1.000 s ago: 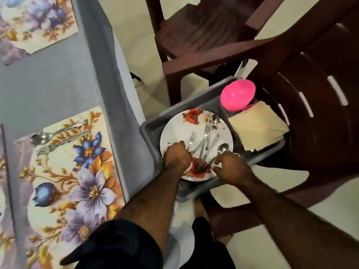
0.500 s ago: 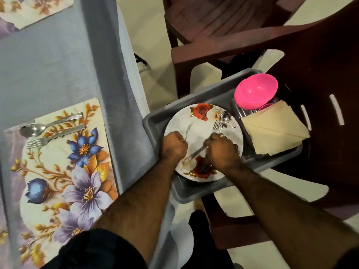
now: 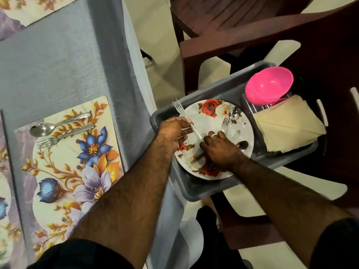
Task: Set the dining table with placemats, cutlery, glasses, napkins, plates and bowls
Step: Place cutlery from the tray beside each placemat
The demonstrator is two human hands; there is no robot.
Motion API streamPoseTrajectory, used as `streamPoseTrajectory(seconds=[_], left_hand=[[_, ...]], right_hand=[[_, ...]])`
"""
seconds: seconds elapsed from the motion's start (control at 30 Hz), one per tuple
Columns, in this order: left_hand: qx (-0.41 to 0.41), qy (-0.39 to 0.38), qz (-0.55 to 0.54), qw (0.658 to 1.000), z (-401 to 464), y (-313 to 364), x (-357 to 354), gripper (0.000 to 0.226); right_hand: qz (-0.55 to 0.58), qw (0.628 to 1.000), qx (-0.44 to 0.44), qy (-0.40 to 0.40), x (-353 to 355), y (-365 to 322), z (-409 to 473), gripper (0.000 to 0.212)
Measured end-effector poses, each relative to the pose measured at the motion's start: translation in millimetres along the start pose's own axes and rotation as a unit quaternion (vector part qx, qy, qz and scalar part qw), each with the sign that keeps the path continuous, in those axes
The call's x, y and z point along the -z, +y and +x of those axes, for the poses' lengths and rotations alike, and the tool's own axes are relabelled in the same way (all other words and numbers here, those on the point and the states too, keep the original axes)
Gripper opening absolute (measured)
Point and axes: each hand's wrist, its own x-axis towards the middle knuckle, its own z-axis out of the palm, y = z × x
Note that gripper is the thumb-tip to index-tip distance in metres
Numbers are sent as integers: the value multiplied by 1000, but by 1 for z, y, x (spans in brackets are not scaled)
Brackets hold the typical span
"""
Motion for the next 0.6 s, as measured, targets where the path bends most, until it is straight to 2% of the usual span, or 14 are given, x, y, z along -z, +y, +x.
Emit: streamPoseTrajectory(seconds=[0.17,0.4,0.6], left_hand=[[-15,-34,-22,999,-3,17,-1,7],[-55,-9,37,998,-7,32,-2,6],[-76,13,57,995,-8,34,2,7]], right_hand=[[-5,1000,7,7,-1,2,-8,48],[-19,1000,-2,0,4,1,-15,52],[103,988,-25,110,16,-5,-28,46]])
